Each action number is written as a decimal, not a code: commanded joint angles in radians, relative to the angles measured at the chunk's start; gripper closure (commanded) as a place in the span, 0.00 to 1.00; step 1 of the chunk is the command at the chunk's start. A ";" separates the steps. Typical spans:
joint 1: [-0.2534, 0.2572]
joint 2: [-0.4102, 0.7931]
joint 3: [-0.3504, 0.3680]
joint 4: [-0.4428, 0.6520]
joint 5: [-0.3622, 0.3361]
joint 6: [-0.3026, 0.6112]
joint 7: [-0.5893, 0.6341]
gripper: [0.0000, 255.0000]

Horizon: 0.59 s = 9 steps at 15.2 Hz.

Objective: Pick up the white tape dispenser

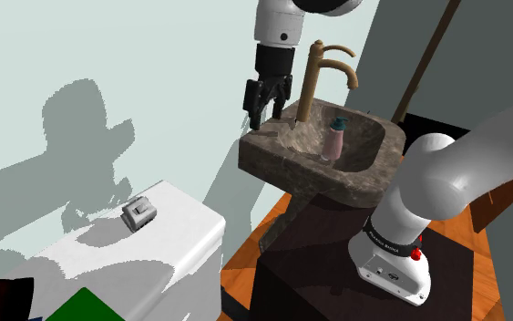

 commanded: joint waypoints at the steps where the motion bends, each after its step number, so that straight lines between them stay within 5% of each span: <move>1: 0.009 0.048 0.040 0.004 0.013 0.058 0.037 0.00; 9: 0.026 0.279 0.194 0.080 0.003 0.258 0.196 0.00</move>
